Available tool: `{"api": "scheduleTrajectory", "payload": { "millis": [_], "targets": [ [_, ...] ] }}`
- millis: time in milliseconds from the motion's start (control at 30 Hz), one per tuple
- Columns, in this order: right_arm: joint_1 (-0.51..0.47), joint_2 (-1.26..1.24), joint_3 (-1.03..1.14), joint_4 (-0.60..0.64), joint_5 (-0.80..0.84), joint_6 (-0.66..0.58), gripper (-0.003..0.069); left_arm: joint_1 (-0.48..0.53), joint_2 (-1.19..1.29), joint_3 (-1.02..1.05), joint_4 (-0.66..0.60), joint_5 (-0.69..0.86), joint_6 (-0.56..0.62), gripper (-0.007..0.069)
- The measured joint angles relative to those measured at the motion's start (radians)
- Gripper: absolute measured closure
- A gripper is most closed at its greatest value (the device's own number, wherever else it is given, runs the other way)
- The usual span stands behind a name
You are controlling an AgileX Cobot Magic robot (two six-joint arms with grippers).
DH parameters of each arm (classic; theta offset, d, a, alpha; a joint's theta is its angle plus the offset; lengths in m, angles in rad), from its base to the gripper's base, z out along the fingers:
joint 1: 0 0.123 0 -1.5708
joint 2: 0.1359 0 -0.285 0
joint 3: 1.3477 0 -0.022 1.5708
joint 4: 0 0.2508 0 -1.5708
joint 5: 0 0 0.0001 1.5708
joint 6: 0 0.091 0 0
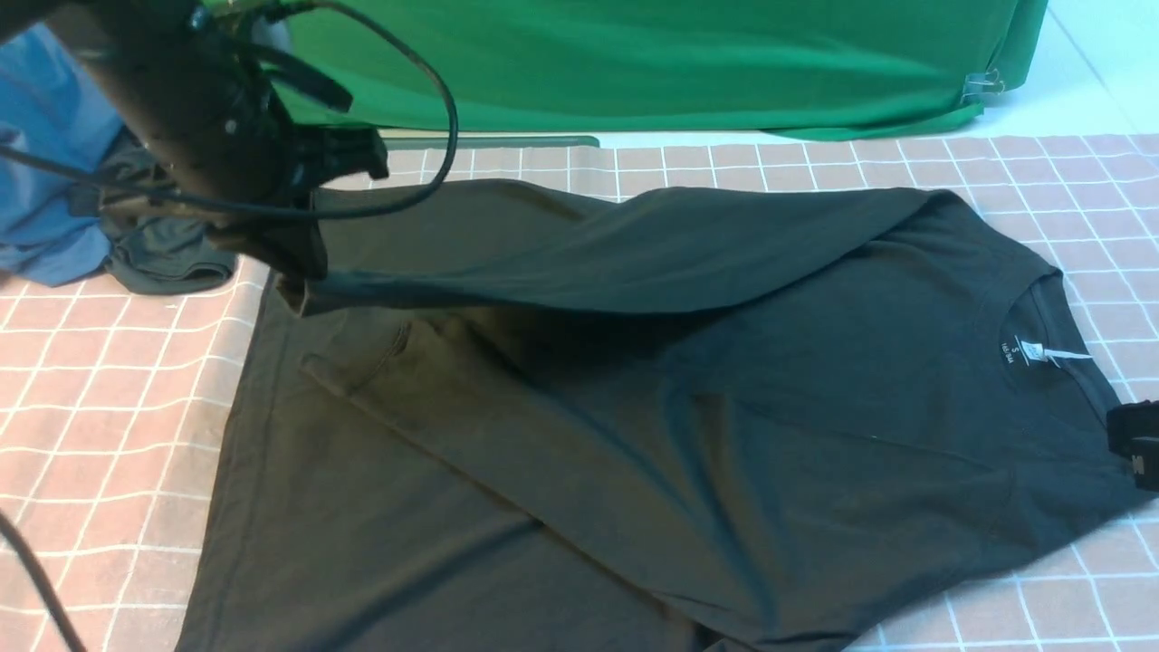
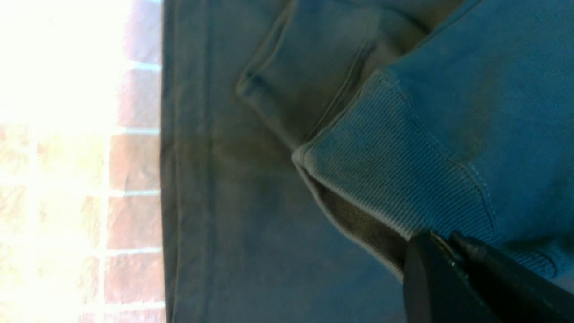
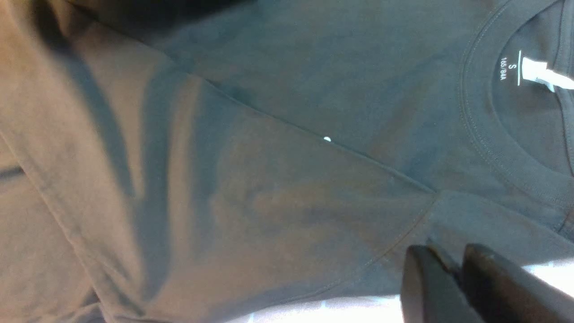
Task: Fold a long-sleeved shirt over a pink coffee tablecloth.
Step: 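Fold the left side of the dark shirt inward over its body with the left gripper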
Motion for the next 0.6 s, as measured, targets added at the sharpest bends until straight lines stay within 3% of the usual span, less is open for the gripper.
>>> {"api": "scheduleTrajectory", "payload": {
  "millis": [267,600],
  "targets": [
    [0.000,0.000,0.000,-0.001,0.000,-0.007,0.0515,0.000,-0.003,0.172,-0.001,0.000,-0.004,0.0596],
    [0.000,0.000,0.000,-0.001,0.000,-0.015,0.0515,0.000,-0.003,0.235,-0.002,-0.040,-0.026,0.0596]
  ]
}}
